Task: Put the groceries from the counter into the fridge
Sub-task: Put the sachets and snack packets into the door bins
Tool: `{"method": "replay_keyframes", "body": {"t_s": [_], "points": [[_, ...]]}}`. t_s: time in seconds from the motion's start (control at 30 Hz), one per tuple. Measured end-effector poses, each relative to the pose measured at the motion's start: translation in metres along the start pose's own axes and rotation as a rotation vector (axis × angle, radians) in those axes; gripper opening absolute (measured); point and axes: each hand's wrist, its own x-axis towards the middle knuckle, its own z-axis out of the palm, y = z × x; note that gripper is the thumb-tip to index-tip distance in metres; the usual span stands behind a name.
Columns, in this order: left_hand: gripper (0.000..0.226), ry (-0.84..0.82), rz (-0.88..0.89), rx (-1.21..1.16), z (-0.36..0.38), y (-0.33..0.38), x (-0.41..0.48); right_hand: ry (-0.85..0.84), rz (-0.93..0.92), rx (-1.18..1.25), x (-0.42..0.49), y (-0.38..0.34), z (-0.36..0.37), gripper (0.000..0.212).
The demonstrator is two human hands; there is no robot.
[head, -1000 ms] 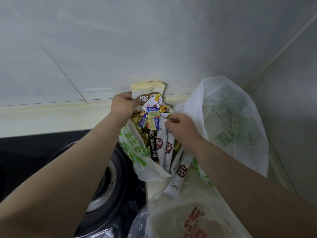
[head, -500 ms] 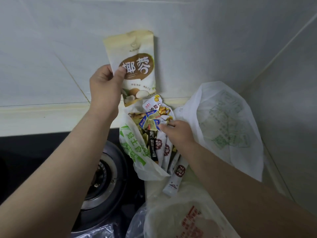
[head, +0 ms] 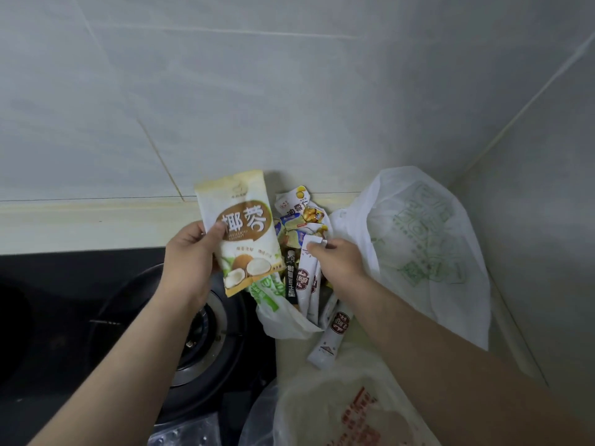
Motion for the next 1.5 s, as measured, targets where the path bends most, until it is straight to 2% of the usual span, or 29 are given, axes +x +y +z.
{"method": "replay_keyframes", "body": {"t_s": [0.07,0.17,0.23,0.3,0.47,0.87,1.1,1.27,1.5], "points": [[0.016,0.000,-0.025,0.016,-0.005,-0.007,-0.004,-0.003,-0.032,-0.003,-0.004,0.006,0.003,0.032],[0.016,-0.019,-0.061,0.050,-0.011,-0.018,-0.010,-0.008,-0.071,-0.039,-0.008,0.013,0.009,0.009],[0.016,-0.034,-0.088,0.052,-0.015,-0.022,-0.013,0.031,-0.065,-0.085,-0.013,0.017,0.011,0.001],[0.016,-0.043,-0.105,0.046,-0.018,-0.025,-0.016,0.040,-0.060,-0.131,-0.017,0.021,0.015,0.003],[0.016,-0.037,-0.123,0.047,-0.023,-0.027,-0.020,-0.008,-0.055,-0.198,-0.025,0.023,0.022,0.028],[0.020,-0.063,-0.131,0.001,-0.032,-0.014,-0.036,-0.004,-0.216,0.161,-0.057,-0.016,-0.024,0.023],[0.017,-0.088,-0.077,-0.025,-0.034,0.005,-0.066,-0.117,-0.279,0.173,-0.096,-0.030,-0.045,0.027],[0.019,-0.120,-0.046,-0.057,-0.044,0.014,-0.092,-0.195,-0.258,0.251,-0.126,-0.031,-0.048,0.014],[0.019,-0.106,-0.002,-0.069,-0.070,0.023,-0.127,-0.304,-0.244,0.348,-0.169,-0.034,-0.046,0.031]]}}
